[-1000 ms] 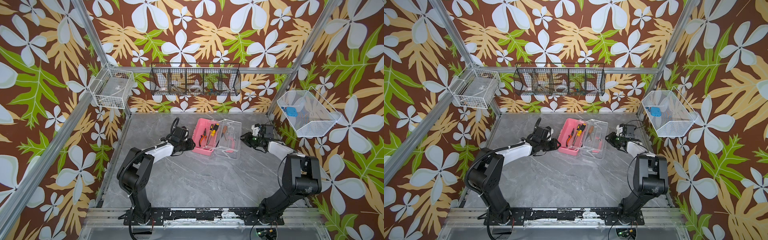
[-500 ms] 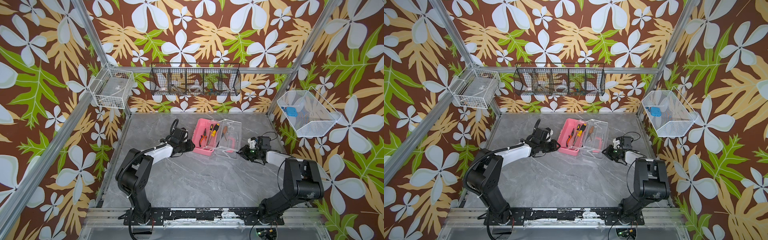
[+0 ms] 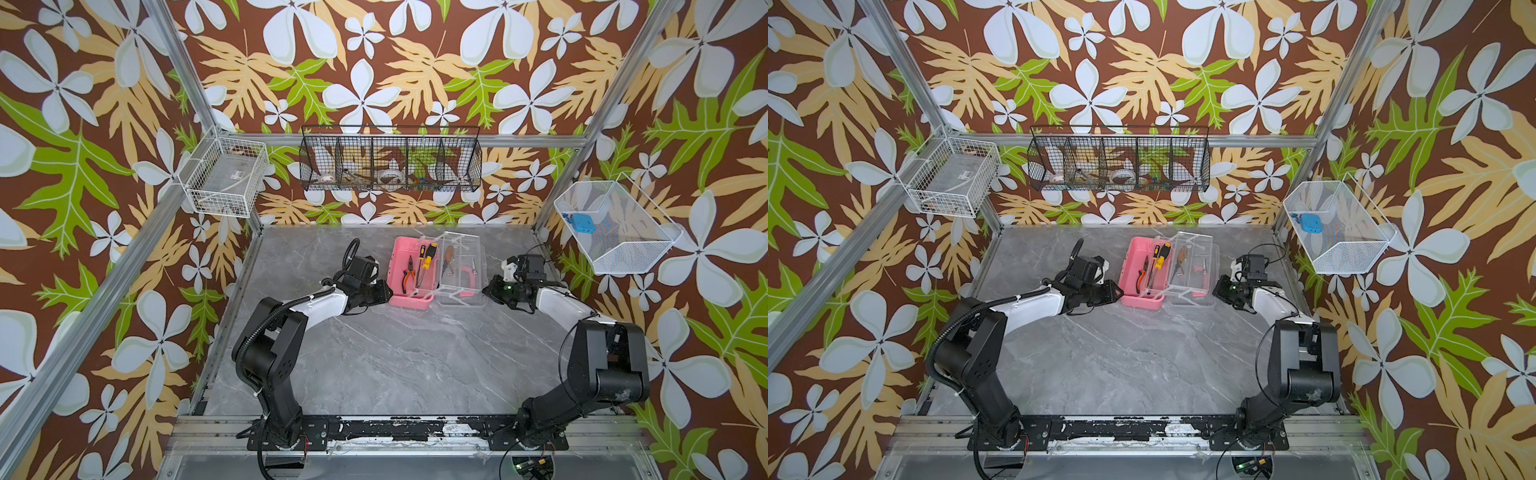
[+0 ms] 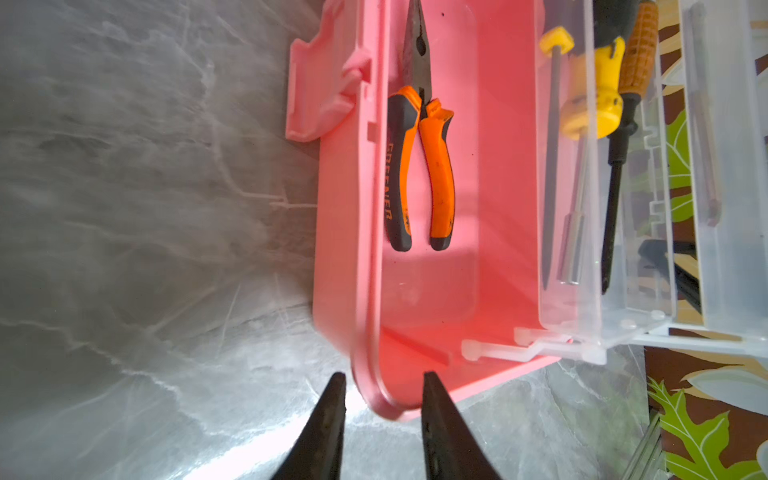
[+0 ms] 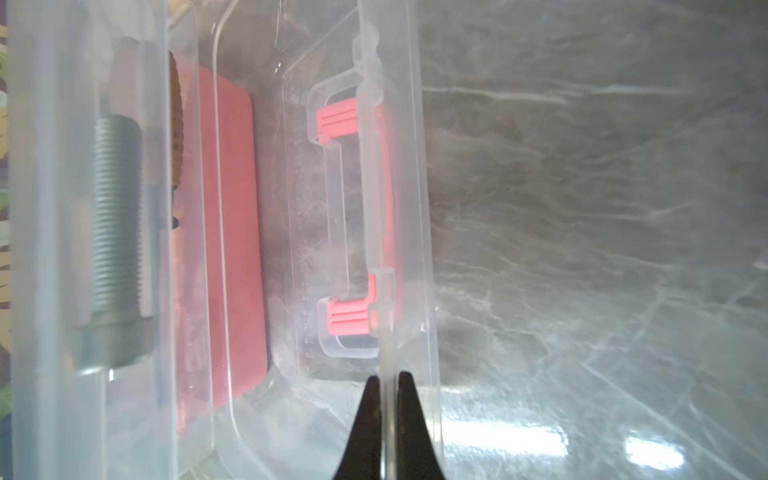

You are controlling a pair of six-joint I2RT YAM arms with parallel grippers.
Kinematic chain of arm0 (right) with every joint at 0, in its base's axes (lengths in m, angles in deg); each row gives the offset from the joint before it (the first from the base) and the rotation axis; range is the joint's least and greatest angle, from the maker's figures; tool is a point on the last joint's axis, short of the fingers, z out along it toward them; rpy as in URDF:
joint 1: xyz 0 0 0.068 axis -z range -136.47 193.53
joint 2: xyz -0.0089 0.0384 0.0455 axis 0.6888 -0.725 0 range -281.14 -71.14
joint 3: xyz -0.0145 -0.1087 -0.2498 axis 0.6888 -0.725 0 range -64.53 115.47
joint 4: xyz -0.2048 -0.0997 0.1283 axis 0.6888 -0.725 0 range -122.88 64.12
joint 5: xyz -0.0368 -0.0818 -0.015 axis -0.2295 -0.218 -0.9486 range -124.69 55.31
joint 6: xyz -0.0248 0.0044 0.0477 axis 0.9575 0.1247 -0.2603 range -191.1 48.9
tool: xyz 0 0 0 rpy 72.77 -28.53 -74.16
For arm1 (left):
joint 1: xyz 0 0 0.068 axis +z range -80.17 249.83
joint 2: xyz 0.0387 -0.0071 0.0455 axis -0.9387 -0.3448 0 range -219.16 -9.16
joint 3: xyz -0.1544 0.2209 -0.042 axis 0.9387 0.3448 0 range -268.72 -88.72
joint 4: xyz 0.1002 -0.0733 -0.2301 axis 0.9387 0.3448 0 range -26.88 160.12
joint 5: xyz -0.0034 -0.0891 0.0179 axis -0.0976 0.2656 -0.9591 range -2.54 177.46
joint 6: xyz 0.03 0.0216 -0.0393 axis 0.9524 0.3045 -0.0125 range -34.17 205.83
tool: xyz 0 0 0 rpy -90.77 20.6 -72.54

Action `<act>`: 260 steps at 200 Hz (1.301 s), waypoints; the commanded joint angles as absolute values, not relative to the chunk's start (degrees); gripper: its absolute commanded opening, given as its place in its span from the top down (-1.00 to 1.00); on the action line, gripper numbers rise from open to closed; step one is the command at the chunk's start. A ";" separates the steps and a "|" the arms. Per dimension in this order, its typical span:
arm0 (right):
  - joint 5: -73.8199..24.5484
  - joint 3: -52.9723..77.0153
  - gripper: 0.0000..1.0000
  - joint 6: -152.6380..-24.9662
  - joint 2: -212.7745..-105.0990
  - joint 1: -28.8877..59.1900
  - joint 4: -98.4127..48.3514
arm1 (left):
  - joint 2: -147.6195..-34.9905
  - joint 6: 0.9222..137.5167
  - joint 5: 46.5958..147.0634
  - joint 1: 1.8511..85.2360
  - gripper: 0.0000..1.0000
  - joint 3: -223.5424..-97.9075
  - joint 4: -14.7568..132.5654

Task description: Pack the tool kit

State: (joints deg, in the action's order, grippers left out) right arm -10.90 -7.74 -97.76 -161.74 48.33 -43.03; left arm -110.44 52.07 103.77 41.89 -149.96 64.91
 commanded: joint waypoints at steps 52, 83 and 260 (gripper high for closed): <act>-26.01 -0.25 1.00 -91.90 -161.40 43.77 -52.84 | -110.68 52.34 104.17 39.80 0.36 -152.41 65.76; -31.08 5.49 1.00 -90.85 -161.36 40.01 -56.21 | -111.20 52.14 104.16 39.42 0.37 -152.25 65.85; -51.35 29.15 1.00 -87.93 -169.81 14.76 -66.95 | -111.07 50.49 104.07 38.65 0.41 -148.97 63.39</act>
